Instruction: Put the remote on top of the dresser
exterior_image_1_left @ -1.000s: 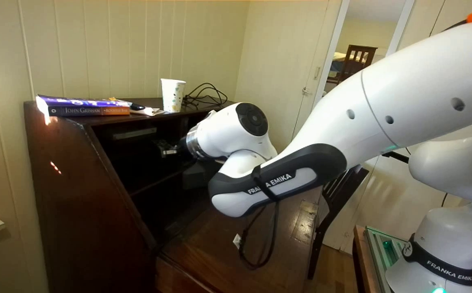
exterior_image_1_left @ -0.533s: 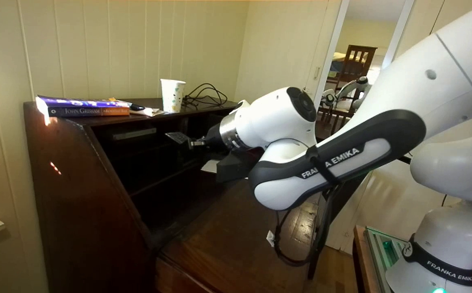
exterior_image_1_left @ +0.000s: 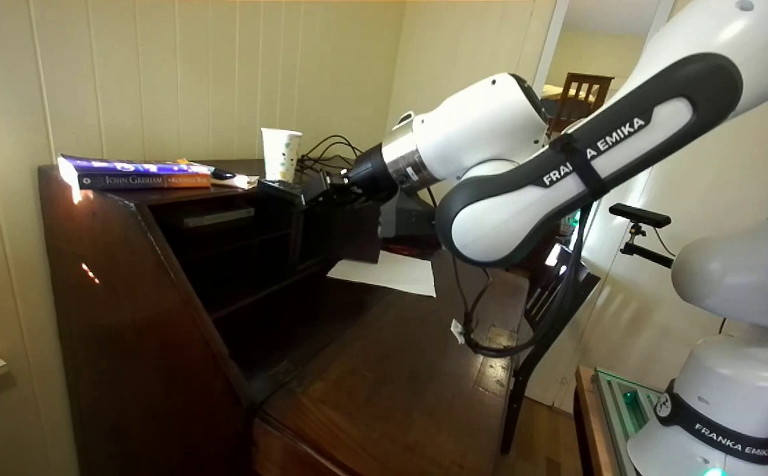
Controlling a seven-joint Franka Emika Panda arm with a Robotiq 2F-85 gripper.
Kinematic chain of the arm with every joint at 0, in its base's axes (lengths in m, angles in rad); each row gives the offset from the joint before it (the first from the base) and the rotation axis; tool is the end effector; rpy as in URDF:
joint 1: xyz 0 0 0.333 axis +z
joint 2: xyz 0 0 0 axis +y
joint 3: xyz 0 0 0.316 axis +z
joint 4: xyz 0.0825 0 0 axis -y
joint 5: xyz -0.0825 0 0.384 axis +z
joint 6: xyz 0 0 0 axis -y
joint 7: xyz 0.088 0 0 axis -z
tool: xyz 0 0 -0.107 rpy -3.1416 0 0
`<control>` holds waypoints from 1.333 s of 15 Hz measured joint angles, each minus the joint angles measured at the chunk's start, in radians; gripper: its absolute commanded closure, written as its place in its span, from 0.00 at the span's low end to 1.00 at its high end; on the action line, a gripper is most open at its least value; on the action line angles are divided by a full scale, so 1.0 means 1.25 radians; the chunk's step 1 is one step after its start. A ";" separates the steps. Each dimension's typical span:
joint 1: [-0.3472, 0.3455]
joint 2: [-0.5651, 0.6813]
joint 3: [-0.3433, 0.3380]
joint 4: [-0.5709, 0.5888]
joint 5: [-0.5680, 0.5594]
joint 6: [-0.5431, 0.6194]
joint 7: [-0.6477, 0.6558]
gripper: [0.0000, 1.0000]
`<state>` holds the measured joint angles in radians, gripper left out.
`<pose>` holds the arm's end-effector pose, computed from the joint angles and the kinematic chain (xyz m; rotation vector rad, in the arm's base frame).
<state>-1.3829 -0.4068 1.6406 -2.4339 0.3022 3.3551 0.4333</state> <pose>0.5144 0.1344 0.4046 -2.7149 0.4105 -1.4614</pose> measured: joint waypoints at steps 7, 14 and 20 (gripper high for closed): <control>-0.055 0.125 -0.015 0.207 -0.112 -0.192 -0.118 0.64; -0.389 0.123 0.289 0.455 -0.077 -0.403 -0.218 0.64; -0.700 -0.051 0.582 0.609 0.120 -0.365 -0.305 0.64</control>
<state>-2.2585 -0.4700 2.3678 -1.6731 0.4519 2.8988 0.0520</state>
